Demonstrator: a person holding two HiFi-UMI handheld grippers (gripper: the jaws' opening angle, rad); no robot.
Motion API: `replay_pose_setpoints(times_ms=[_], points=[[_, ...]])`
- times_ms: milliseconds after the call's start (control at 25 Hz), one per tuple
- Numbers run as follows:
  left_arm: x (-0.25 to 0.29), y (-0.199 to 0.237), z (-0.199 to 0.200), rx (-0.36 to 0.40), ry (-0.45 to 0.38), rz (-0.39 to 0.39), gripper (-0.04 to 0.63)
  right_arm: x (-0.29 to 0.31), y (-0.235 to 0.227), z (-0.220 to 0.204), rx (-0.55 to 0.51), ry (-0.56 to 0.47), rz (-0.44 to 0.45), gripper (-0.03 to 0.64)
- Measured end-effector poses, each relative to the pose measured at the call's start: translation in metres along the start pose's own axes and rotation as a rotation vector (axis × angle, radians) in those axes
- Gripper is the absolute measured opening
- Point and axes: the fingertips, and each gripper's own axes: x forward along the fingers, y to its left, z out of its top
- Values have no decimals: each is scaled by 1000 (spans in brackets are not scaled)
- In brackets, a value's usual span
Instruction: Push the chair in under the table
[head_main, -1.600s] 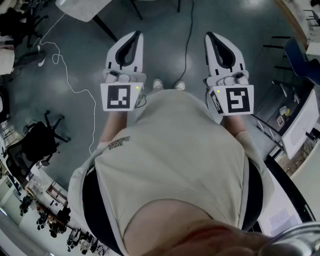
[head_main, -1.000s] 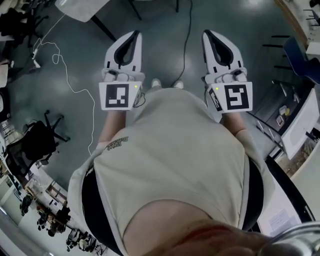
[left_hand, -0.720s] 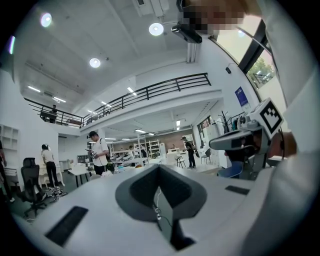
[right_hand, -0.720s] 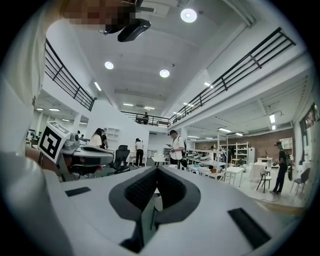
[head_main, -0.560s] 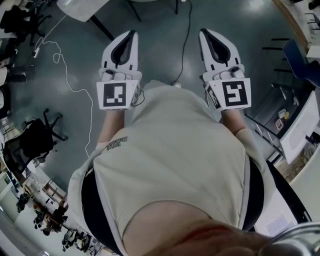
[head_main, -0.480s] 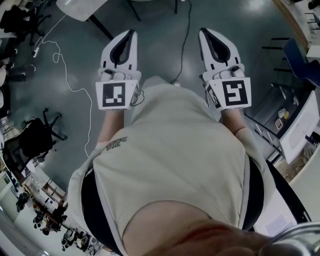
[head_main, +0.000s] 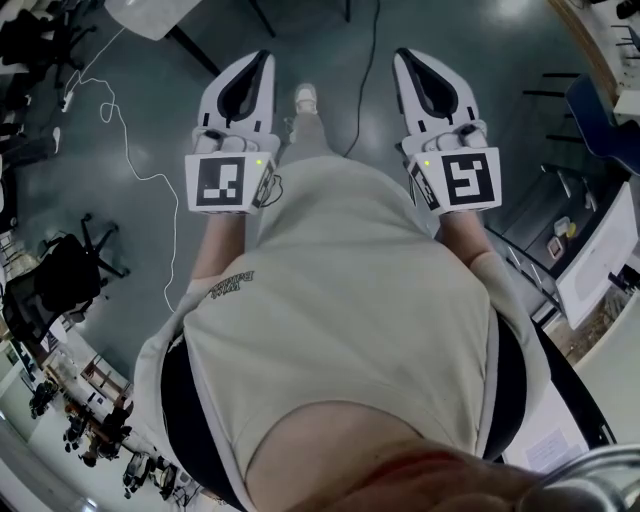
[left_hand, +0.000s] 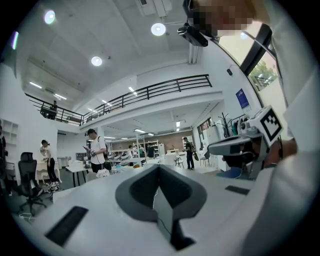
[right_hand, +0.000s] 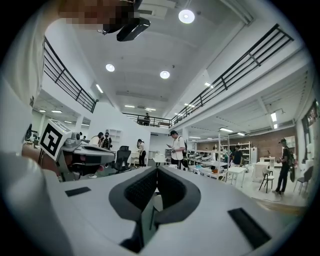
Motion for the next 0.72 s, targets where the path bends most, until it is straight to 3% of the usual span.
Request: replay_pose_setpoints(times_ms=[400,720], points=[[42,34,-30,-30,14,35,11,51,-20,-29,2,27,30,9],[81,91,-29,-36,-11,67,11,119,-35,-21,-28,27,45,9]])
